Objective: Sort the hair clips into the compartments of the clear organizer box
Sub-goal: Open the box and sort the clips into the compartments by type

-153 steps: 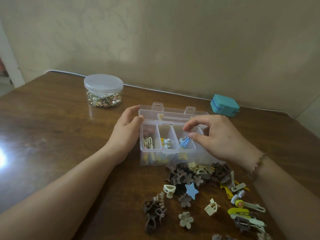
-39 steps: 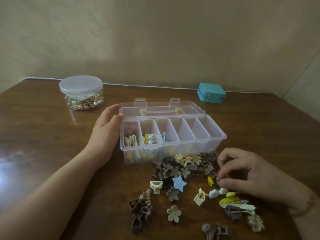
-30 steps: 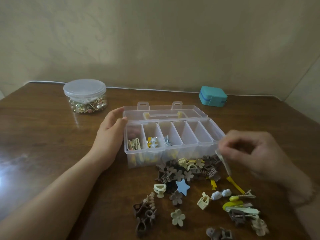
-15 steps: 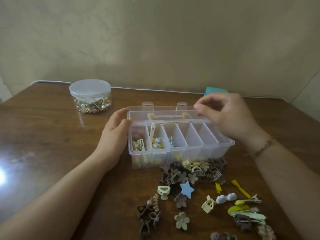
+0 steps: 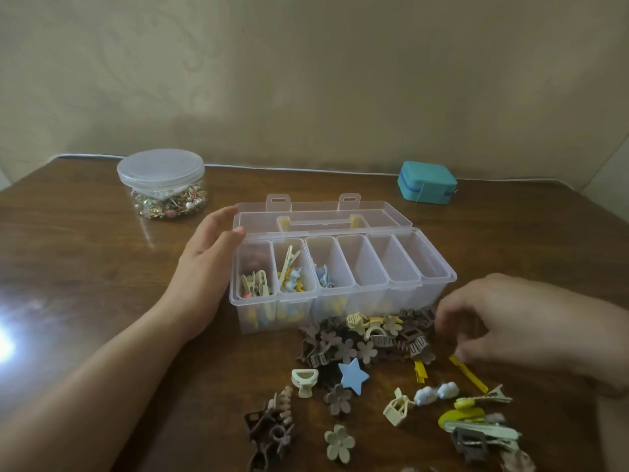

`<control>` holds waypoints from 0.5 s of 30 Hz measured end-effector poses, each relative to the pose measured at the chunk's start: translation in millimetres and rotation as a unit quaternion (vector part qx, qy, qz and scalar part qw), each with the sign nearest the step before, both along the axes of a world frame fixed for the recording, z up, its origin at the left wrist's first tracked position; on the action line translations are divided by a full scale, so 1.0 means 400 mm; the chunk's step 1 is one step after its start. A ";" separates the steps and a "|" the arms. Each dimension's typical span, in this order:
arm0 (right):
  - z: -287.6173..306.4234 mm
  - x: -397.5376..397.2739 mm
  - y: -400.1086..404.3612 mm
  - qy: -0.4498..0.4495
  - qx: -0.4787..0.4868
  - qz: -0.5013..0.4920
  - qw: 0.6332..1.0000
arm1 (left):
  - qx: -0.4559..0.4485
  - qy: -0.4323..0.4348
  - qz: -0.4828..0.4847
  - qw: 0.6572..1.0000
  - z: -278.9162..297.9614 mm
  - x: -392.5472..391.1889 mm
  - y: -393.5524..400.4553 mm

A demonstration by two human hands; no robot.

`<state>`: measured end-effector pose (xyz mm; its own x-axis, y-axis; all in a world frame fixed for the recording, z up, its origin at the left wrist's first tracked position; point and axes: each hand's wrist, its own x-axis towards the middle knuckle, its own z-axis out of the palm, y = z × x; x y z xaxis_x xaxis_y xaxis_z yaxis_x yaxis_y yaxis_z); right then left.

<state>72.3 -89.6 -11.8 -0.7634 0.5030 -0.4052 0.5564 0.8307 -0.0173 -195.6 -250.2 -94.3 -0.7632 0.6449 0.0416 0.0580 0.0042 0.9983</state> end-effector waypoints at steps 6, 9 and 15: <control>-0.018 -0.030 -0.018 -0.046 0.030 0.008 0.998 | 0.012 -0.005 0.001 1.000 -0.005 -0.004 0.003; -0.012 -0.024 -0.009 -0.037 0.001 0.017 0.999 | 0.015 -0.004 0.001 1.000 -0.012 -0.008 0.007; 0.047 -0.003 0.023 0.224 -0.167 0.084 0.957 | 0.007 -0.006 -0.034 0.999 -0.007 -0.005 0.002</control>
